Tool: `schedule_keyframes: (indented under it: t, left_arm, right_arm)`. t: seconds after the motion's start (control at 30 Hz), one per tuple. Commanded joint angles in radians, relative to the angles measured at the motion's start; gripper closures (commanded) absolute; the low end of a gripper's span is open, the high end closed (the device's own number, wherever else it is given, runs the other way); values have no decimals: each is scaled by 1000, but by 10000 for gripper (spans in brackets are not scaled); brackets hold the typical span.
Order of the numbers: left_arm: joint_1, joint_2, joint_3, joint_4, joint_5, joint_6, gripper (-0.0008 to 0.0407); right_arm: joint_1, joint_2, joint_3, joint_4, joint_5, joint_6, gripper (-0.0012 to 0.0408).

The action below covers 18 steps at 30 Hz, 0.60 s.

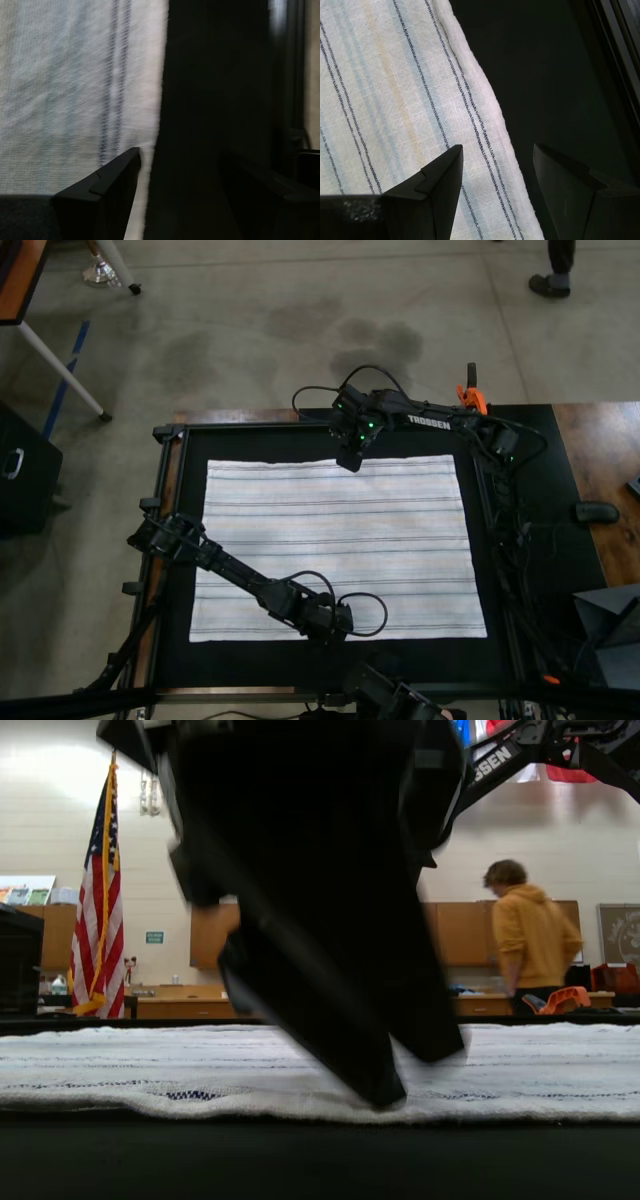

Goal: Fold the towel

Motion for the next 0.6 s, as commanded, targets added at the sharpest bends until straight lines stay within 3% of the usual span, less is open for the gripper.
schedule_keyframes:
  t: [0.0, 0.3, 0.57]
  left_arm:
    - [5, 3, -19, -18, -24, -2, 185]
    - [13, -34, -19, -53, -148, 36, 185]
    - [6, -36, -21, -57, -150, 52, 185]
  right_arm:
    - [0, 0, 3, -5, 0, -19, 208]
    - [-19, 0, -11, -26, 0, -42, 208]
    - [-19, 0, -9, -31, 0, -44, 208]
